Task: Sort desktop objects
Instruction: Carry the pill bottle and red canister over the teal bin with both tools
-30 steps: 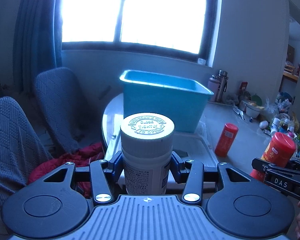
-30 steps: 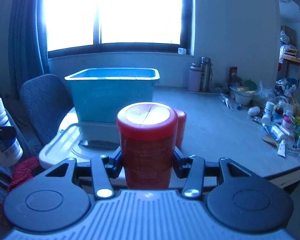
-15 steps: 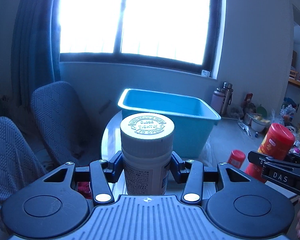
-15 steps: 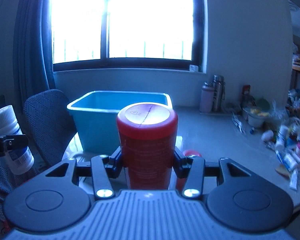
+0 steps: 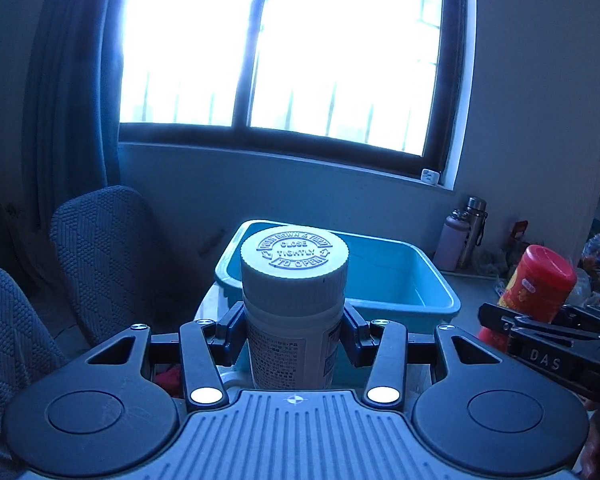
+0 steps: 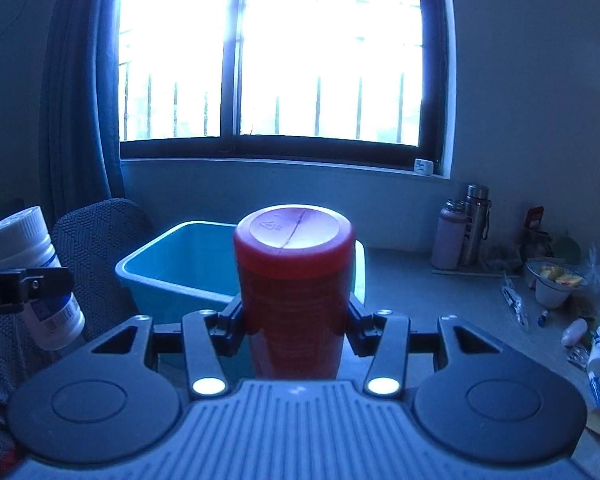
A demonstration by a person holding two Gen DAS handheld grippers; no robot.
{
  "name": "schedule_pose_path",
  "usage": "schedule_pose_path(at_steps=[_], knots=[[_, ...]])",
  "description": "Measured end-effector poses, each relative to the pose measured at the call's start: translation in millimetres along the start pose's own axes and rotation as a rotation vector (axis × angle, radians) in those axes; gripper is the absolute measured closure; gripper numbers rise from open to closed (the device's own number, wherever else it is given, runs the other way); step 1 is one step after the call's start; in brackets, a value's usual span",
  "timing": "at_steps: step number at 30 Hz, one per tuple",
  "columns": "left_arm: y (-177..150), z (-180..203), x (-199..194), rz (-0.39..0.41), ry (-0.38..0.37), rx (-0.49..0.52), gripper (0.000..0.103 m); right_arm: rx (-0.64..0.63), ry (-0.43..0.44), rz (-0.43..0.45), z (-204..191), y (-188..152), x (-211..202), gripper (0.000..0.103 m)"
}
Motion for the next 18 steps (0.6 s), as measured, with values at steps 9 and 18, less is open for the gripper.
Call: schedule_pose_path(at_steps=[9, 18], knots=[[14.3, 13.3, 80.1, -0.006, -0.043, 0.028, 0.055, 0.02, -0.015, 0.012, 5.7, 10.1, 63.5, 0.054], [18.9, 10.4, 166.2, -0.026, -0.096, 0.048, 0.055, 0.023, -0.049, -0.021, -0.1, 5.8, 135.1, 0.054]])
Point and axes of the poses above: each gripper's, at about its wrist camera, not at the fingertips, and x roughly the way its jaws point, z to its right, y to its top, the point moved 8 cm from there along x, roughly the way its jaws point, and after that the axes turned 14 degrees about z, right-handed, at the moved point
